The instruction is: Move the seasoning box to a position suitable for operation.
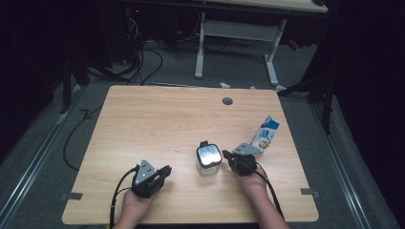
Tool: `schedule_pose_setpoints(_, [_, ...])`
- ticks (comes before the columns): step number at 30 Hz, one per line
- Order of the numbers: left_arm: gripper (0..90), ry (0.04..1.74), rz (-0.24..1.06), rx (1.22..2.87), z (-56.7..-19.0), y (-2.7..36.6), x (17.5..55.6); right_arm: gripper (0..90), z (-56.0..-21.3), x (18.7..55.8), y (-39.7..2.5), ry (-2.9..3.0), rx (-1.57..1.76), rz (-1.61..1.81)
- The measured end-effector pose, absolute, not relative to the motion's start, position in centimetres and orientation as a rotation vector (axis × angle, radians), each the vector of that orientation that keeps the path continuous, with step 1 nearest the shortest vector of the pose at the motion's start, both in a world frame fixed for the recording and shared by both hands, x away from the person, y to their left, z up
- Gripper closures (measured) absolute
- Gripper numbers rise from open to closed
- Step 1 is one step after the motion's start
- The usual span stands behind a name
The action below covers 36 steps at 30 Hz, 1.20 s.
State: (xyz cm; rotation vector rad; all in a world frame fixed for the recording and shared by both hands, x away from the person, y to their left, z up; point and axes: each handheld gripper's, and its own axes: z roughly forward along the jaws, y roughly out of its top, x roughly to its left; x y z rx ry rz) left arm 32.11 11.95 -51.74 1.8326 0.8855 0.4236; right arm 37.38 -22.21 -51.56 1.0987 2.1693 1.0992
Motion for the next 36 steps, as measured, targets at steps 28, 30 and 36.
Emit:
schedule_pose_setpoints(28, [87.1,0.808,0.343,1.924,-52.5,8.0,31.3,76.9,-51.8,33.1,-21.6,2.153,1.090,1.227])
schedule_pose_setpoints(30, [88.6,0.802,0.348,1.924,-52.5,7.5,31.3,76.4,-51.8,32.9,-21.9,2.147,1.099,1.185])
schedule_pose_setpoints(36, [89.8,0.772,0.357,1.945,-52.3,6.5,30.9,80.3,-51.7,32.6,-22.6,2.117,1.129,1.207])
